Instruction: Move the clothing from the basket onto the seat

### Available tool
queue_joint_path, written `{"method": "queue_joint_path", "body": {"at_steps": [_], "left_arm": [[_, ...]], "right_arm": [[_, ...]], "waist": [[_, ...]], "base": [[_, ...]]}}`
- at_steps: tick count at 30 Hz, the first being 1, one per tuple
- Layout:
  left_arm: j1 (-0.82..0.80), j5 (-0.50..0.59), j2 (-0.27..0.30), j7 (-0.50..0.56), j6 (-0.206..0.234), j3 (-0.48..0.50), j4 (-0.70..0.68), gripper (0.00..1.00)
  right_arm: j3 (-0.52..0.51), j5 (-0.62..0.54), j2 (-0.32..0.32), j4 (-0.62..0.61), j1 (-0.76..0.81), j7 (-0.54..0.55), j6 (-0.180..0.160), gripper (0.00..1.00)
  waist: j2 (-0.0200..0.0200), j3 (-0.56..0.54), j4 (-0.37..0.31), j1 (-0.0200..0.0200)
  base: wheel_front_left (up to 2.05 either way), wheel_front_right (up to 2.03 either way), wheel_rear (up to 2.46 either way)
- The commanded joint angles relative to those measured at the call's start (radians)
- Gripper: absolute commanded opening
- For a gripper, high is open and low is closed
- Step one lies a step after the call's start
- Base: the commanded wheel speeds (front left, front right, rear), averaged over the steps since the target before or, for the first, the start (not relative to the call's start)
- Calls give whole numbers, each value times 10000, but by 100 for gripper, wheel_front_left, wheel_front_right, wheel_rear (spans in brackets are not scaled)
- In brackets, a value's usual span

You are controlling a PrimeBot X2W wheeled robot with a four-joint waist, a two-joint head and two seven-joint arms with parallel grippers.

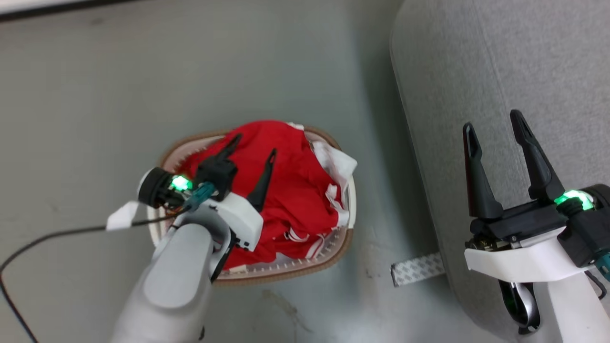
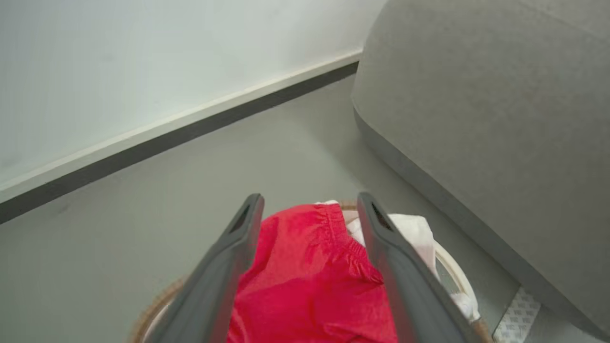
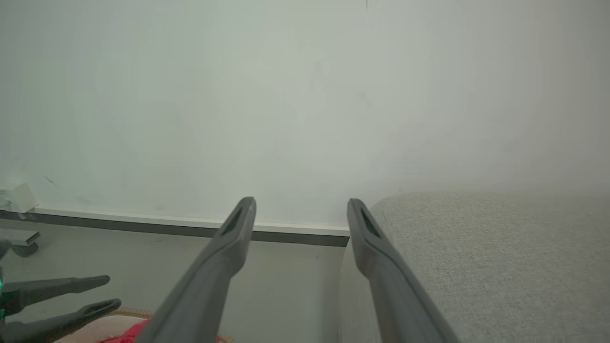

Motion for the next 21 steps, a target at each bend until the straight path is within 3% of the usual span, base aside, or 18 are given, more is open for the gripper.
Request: {"method": "queue_joint_path", "body": {"at_steps": [1,12,21], "left_arm": [[-157,133,96,54,-17,-67,185,100],[-1623,994,106,1258,-116,-1396,3363,100],[-2527,1065,125,1614,-184,-2264,4675,100]], "right_arm": [[10,76,18,-46,-166,5,-21,100],[255,172,14,-290,-568,5,-21,100],[221,90,13,-475,-654,3,-21,100]], "waist": [[-1,638,-364,-4],[-1,1554,-590,-4],[-1,2423,-562,-4]], "base": [[0,0,0],[0,0,0],[0,0,0]]}}
